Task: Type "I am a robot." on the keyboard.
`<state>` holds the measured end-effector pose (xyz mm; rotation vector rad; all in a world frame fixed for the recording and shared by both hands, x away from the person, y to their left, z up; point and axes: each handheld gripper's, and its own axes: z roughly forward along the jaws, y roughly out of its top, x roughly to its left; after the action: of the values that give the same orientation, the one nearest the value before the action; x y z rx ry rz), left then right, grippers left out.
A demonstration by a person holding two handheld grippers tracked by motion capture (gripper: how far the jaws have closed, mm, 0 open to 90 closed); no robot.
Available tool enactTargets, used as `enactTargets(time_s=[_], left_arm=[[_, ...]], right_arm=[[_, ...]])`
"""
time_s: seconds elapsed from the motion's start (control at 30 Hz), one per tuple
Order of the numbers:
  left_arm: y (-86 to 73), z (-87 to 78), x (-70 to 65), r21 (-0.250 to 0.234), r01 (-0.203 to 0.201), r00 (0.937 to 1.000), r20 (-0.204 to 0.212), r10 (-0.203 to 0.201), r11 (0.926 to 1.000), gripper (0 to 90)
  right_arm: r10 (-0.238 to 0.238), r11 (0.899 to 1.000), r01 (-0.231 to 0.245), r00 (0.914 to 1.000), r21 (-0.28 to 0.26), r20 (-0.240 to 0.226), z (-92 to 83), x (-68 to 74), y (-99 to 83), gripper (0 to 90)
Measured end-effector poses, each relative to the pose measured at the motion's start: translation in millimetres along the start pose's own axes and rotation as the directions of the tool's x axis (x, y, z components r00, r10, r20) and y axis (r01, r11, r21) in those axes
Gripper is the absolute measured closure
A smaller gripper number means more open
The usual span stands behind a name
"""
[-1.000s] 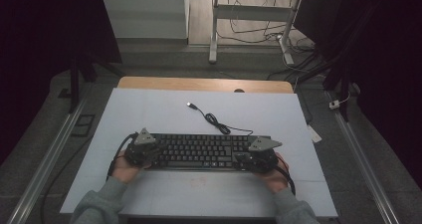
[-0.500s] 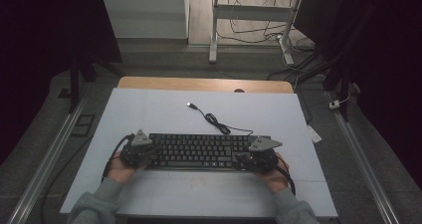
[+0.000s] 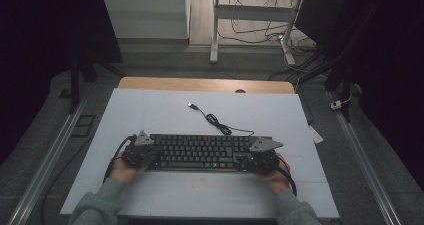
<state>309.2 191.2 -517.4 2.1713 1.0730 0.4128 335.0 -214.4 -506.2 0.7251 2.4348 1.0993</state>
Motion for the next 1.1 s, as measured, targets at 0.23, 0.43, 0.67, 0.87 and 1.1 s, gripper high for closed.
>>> enactTargets(time_s=[0.23, 0.43, 0.67, 0.87, 1.1], left_arm=[[0.1, 4.9, -0.2, 0.01, 0.002, 1.0, -0.009, -0.001, 0.9999, 88.8], [0.8, 8.2, -0.8, 0.016, -0.003, 0.9999, -0.015, 0.003, 0.9999, 88.8], [1.8, 5.4, -1.8, -0.002, -0.008, 0.9996, -0.025, 0.008, 1.0, 88.9], [5.7, -14.5, 2.6, -0.102, 0.024, 0.9994, -0.022, -0.026, 0.9946, 88.9], [4.9, -21.1, 9.0, -0.151, 0.075, 0.9972, 0.003, -0.075, 0.9857, 72.6]], right_arm=[[0.001, 1.0, -0.001, 1.0, -0.002, -0.001, 0.1, -0.2, 0.0, 52.7], [0.0, 1.0, 0.0, 1.0, 0.0, 0.001, 0.1, -0.1, 0.0, 52.7], [-0.002, 1.0, 0.002, 1.0, -0.001, 0.002, -0.2, 0.1, 0.2, 52.7], [0.0, 1.0, 0.0, 1.0, -0.004, 0.001, -0.3, -0.7, 0.1, 52.7], [0.002, 1.0, -0.002, 1.0, -0.004, 0.001, -0.2, -0.5, 0.0, 52.6]])
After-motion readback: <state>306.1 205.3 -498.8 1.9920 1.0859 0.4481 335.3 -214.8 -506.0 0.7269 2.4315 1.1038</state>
